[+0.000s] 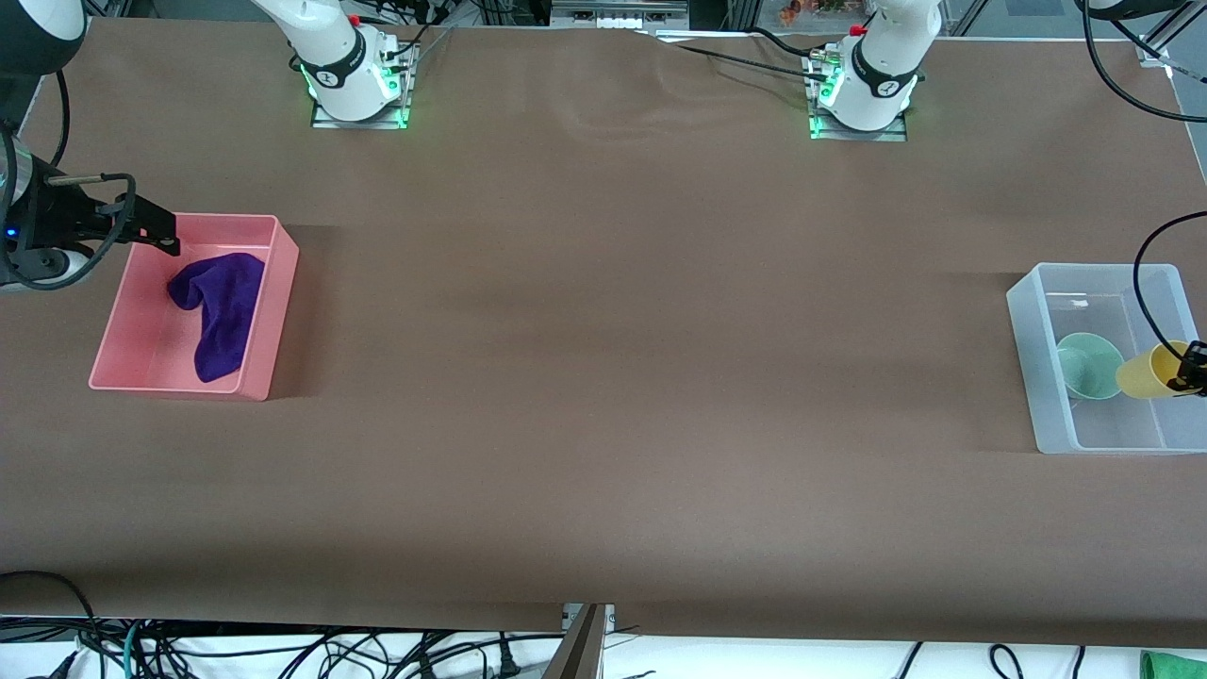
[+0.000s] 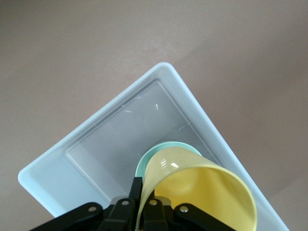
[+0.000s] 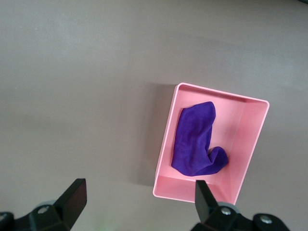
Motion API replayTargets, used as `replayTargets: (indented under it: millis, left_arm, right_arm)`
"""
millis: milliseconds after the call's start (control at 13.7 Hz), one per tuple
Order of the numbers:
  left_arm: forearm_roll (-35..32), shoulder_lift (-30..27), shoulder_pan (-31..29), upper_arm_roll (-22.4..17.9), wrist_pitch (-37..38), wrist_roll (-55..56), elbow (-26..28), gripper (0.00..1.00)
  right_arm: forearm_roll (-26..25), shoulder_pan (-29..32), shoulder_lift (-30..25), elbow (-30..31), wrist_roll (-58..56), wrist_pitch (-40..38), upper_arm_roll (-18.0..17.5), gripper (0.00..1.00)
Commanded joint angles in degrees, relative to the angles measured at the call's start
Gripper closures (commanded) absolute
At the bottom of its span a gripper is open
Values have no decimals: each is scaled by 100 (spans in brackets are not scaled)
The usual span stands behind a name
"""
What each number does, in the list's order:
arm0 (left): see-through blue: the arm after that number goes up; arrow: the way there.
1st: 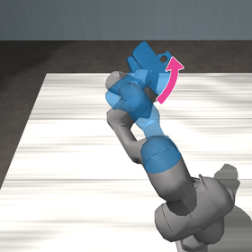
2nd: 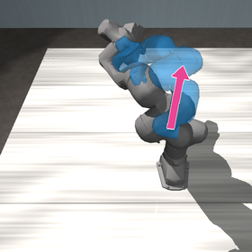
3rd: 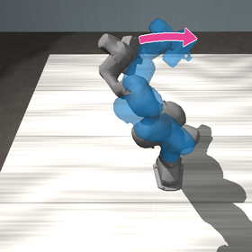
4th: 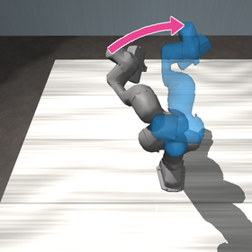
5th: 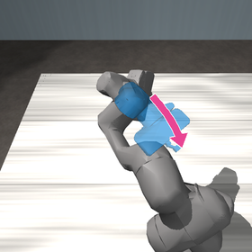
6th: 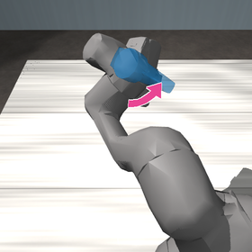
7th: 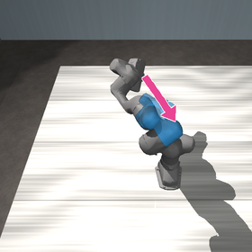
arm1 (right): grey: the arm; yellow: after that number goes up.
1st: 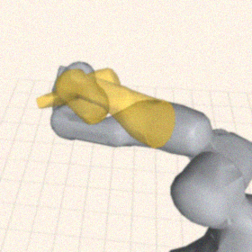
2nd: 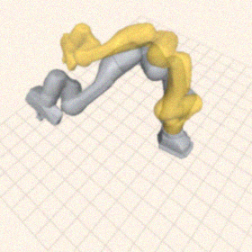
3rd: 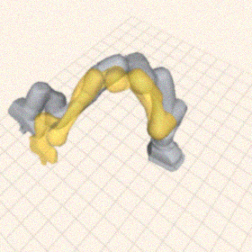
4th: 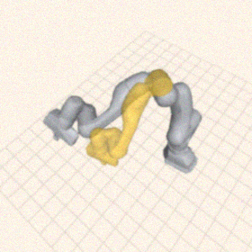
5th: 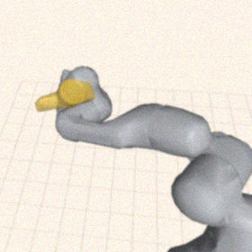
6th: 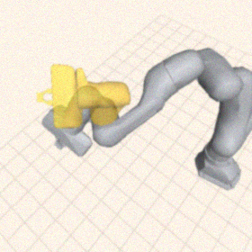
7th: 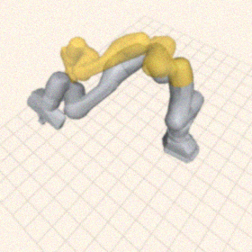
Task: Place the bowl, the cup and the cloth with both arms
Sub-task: 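Carry the yellow cup into the clear bin beside the bowl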
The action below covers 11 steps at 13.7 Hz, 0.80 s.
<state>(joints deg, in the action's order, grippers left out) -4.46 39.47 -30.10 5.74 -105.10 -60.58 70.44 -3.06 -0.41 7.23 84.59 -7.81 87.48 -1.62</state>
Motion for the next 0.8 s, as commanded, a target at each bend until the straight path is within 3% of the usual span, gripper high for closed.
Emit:
replayTargets:
  millis: [0,438,730]
  left_arm:
    - [-55,209,-188,50,-63,-174,-92,100]
    - [314,473,-470,50,-791,-341,93,100]
    - [525,491,-575,50,-731,-323,663,100]
  right_arm:
    - [-54,15,42,-92,60,-12,-31,1]
    - [-54,24,51,-92,34,-12,-23,1]
    - [-54,24,59,-92,25,-12,-23,1]
